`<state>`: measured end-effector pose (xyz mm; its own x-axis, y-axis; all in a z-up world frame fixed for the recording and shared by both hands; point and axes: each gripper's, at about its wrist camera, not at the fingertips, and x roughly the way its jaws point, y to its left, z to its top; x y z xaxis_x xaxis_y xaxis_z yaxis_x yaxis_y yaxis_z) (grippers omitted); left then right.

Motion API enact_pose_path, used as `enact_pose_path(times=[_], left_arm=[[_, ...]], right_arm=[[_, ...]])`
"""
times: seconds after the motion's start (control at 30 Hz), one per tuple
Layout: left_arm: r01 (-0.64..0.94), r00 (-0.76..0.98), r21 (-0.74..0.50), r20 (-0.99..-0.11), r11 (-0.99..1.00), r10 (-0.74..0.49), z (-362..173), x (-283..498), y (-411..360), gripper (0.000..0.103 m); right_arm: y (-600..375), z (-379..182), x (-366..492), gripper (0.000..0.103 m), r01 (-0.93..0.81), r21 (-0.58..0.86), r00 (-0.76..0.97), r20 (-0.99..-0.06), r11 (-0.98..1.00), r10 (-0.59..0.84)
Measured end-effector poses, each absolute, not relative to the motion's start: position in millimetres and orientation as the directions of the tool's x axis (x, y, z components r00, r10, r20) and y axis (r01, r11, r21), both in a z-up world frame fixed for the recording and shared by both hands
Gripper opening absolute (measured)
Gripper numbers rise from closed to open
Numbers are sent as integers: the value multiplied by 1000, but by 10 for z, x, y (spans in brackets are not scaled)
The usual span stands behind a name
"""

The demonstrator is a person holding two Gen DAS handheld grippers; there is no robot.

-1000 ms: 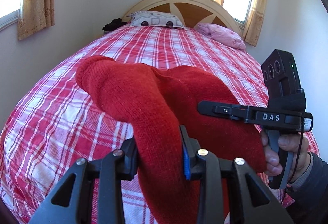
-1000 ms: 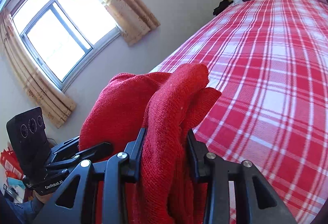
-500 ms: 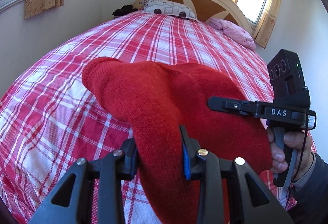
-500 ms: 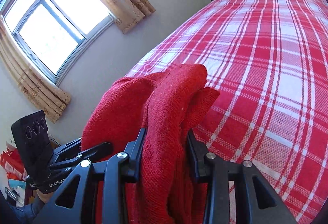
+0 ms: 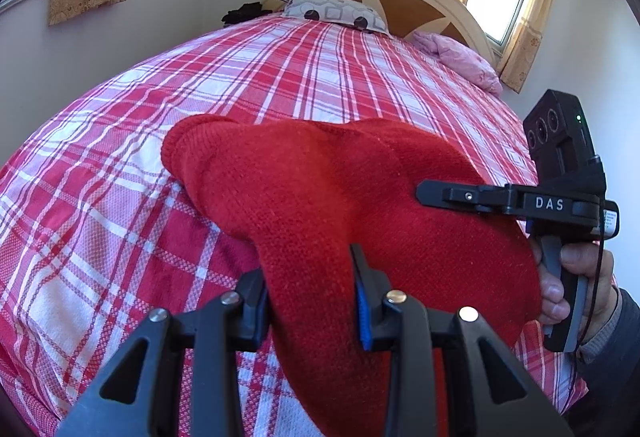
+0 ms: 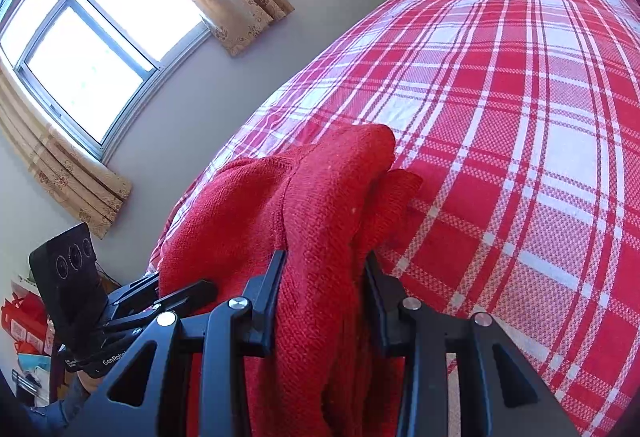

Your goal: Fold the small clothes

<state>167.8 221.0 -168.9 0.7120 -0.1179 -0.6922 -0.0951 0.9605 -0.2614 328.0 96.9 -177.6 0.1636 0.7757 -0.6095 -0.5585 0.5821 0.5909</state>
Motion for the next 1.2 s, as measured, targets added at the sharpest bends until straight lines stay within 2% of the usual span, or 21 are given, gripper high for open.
enact_pose_path(times=[0.4, 0.6, 0.73, 0.8, 0.87, 0.97, 1.03, 1.2], left_arm=[[-102, 726, -299, -674, 949, -134, -1782, 1570, 2255, 36], [-99, 734, -268, -670, 958, -111, -1808, 1571, 2220, 37], [-112, 738, -282, -666, 953, -110, -1840, 1567, 2264, 47], [-135, 735, -295, -670, 946, -104, -1833, 1518, 2265, 60], [-126, 733, -303, -670, 945, -117, -1811, 1430, 2203, 60], [-115, 730, -282, -675, 953, -111, -1790, 1310, 2051, 75], [-115, 731, -281, -674, 953, -110, -1796, 1250, 1998, 77], [-137, 728, -314, -675, 939, -120, -1846, 1177, 1980, 77]], right_arm=[[1010, -1815, 3278, 38, -547, 582, 164, -630, 602, 759], [1088, -1835, 3279, 38, -558, 541, 173, -666, 629, 726], [1062, -1896, 3307, 45, -541, 553, 164, -669, 633, 725], [1044, -1858, 3249, 48, -564, 536, 171, -669, 628, 724], [1005, -1812, 3165, 51, -582, 529, 165, -667, 618, 726], [883, -1758, 3026, 57, -609, 542, 134, -649, 579, 749], [772, -1746, 2960, 61, -609, 559, 117, -639, 563, 761], [551, -1788, 2840, 61, -600, 608, 59, -615, 520, 787]])
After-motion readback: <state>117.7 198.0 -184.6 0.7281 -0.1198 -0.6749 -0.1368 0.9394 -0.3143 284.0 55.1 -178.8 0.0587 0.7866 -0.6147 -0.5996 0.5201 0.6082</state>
